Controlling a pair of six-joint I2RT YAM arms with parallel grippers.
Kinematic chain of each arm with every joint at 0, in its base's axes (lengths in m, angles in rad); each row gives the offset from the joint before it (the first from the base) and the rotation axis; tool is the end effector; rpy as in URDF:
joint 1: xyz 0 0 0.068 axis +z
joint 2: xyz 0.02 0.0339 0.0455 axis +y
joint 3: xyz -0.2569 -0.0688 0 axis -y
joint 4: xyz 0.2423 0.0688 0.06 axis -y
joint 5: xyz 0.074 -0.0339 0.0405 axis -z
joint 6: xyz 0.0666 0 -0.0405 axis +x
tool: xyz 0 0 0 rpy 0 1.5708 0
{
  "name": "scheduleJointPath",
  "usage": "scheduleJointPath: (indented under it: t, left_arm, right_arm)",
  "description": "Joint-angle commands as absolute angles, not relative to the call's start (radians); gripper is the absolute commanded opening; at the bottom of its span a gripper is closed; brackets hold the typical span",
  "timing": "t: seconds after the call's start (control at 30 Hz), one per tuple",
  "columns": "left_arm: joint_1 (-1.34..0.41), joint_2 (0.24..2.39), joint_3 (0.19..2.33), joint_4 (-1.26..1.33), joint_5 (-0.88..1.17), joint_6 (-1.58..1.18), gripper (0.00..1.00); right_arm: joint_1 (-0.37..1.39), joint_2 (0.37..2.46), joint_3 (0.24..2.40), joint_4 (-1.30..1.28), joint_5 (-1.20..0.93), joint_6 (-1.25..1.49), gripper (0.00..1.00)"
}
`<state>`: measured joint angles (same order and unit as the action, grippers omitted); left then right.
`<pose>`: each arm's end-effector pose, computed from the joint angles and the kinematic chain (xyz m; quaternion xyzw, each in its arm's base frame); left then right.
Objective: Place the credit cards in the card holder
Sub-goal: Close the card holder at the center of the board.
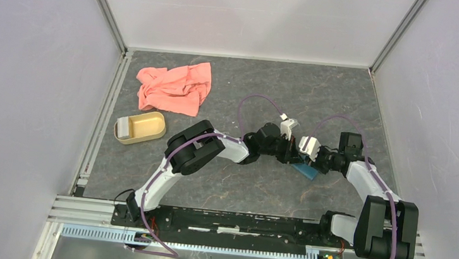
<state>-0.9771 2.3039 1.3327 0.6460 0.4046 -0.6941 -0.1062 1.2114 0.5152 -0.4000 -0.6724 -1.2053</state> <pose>0.2615 -0.4343 0.0950 0.2282 0.7712 -0.5333 0.2622 0.2149 0.0188 0.1325 -0.5454 0.7420 0.1188 0.3714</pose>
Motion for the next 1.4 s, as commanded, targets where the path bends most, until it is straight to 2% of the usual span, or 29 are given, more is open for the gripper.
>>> scheduleJointPath:
  t: [0.0, 0.43, 0.77, 1.03, 1.37]
  left_arm:
    - [-0.972, 2.329, 1.335, 0.665, 0.418, -0.716, 0.12]
    - [-0.971, 2.33, 1.335, 0.672, 0.422, -0.721, 0.12]
    - [-0.969, 2.333, 1.335, 0.676, 0.428, -0.724, 0.13]
    - [-0.968, 2.334, 1.336, 0.676, 0.429, -0.725, 0.12]
    - [-0.966, 2.339, 1.34, 0.669, 0.423, -0.73, 0.12]
  right_arm:
    - [-0.105, 1.183, 0.529, -0.396, -0.649, -1.179, 0.28]
    - [-0.104, 1.151, 0.575, -0.408, -0.641, -1.12, 0.18]
    - [-0.105, 1.157, 0.593, -0.399, -0.605, -1.072, 0.15]
    - [-0.104, 1.186, 0.63, -0.431, -0.607, -1.029, 0.0]
    - [-0.104, 1.231, 0.645, -0.508, -0.643, -1.009, 0.0]
